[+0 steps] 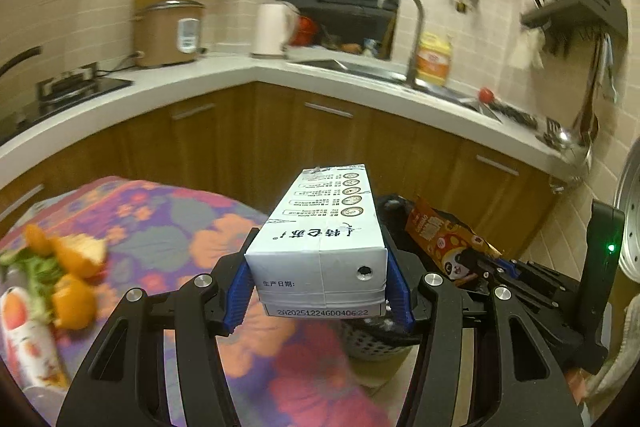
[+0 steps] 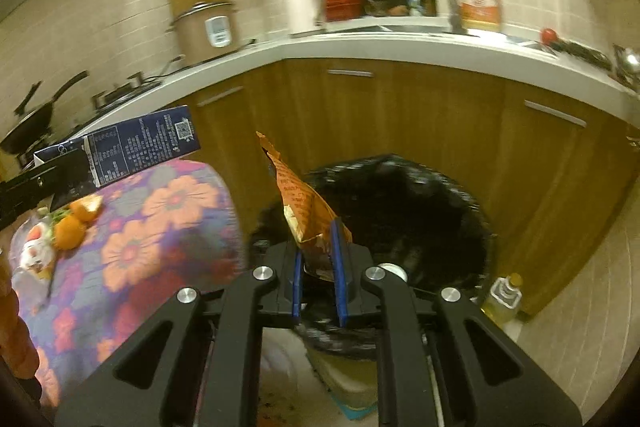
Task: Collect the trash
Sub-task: 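Carry the box and peel over the bin and open both tools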
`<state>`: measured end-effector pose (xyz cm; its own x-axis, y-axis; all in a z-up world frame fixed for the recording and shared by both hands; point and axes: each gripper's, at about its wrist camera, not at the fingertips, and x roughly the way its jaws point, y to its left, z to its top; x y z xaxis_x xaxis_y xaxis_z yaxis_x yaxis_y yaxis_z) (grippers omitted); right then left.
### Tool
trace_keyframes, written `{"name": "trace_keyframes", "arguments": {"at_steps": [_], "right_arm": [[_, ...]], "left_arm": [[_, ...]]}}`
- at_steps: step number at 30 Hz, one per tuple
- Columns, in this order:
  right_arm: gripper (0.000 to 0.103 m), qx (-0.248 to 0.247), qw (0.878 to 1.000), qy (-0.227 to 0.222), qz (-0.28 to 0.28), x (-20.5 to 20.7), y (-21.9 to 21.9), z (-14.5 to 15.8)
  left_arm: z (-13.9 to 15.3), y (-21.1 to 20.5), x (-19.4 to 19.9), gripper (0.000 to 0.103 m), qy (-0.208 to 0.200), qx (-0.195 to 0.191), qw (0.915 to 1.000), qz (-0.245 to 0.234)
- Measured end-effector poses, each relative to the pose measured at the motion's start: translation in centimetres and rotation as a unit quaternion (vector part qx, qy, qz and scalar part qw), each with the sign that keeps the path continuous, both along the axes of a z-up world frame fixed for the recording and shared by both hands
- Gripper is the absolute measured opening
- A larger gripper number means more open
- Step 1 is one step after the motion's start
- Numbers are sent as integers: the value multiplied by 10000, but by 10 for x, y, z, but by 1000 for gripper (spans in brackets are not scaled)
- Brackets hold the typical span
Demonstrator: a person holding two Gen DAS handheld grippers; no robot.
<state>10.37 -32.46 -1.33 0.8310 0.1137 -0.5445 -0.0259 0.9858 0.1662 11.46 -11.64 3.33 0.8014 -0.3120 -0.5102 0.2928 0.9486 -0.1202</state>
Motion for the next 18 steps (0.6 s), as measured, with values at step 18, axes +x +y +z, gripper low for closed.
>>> {"name": "trace_keyframes", "arguments": {"at_steps": [18], "right_arm": [[50,78,9941,989,-444,40,-45,-50]], "left_arm": [[-66,-91,73,64,1203,281,9889,-820]]}}
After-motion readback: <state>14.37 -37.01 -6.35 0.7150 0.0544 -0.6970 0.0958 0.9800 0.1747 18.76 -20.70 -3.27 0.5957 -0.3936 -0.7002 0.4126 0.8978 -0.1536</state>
